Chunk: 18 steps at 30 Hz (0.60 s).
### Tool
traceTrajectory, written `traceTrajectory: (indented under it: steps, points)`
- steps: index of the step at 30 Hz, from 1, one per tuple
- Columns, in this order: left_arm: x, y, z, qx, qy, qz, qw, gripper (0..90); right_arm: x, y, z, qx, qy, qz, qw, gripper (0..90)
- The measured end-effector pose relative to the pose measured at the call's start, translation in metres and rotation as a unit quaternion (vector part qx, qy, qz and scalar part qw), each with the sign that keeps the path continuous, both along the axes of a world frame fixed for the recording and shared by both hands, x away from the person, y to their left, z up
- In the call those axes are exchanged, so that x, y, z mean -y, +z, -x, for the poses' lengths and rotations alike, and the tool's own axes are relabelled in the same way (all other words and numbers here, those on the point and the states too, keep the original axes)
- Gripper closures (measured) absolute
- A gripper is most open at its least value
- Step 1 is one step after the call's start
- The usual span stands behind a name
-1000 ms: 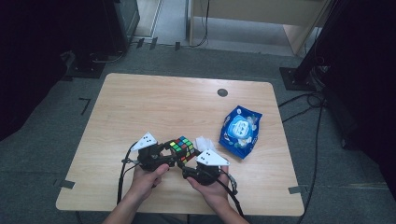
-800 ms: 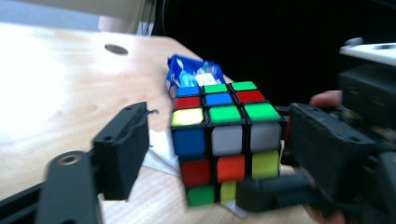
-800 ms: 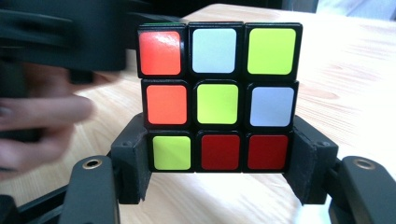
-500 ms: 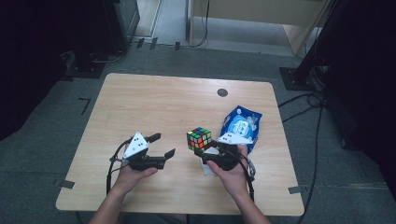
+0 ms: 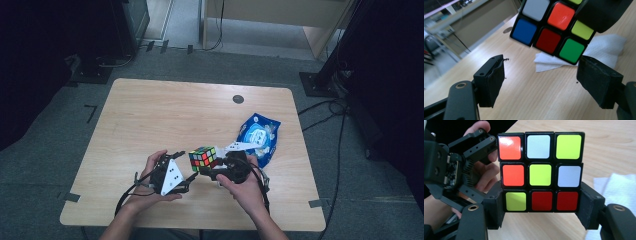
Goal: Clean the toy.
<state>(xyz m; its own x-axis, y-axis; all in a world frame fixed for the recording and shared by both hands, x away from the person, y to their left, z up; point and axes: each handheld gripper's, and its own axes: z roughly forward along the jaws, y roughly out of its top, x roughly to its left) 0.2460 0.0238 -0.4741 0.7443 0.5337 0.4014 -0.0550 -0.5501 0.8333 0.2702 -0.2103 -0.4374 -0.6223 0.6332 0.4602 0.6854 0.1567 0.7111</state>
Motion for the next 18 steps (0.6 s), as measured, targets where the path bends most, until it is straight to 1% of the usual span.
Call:
traceTrajectory:
  steps: [1, 3, 7, 10, 13, 16, 18]
  points:
    - [0.002, 0.000, 0.002, 0.007, -0.003, -0.009, 0.9999, 23.1, -0.001, 0.000, 0.000, -0.003, 0.003, 0.000, 1.0000, 34.6]
    - [0.005, 0.000, 0.004, 0.015, -0.007, -0.017, 0.9997, 23.1, -0.003, -0.002, -0.001, -0.012, 0.011, -0.002, 0.9999, 34.6]
    - [0.009, -0.002, 0.007, 0.020, -0.012, -0.021, 0.9995, 23.5, -0.007, -0.004, -0.001, -0.028, 0.026, 0.004, 0.9993, 34.6]
    - [0.010, -0.003, 0.007, 0.025, -0.017, -0.026, 0.9992, 26.8, -0.010, -0.006, -0.002, -0.036, 0.037, 0.008, 0.9986, 34.6]
    - [0.011, -0.004, 0.008, 0.019, -0.029, -0.027, 0.9990, 32.0, -0.011, -0.008, -0.003, -0.046, 0.038, 0.007, 0.9982, 34.4]
    - [0.013, -0.006, 0.009, 0.014, -0.029, -0.021, 0.9992, 32.8, -0.010, -0.010, -0.005, -0.056, 0.040, 0.004, 0.9976, 34.3]
    - [0.014, -0.006, 0.010, 0.015, -0.030, -0.018, 0.9993, 32.7, -0.010, -0.012, -0.005, -0.061, 0.043, 0.007, 0.9972, 34.3]
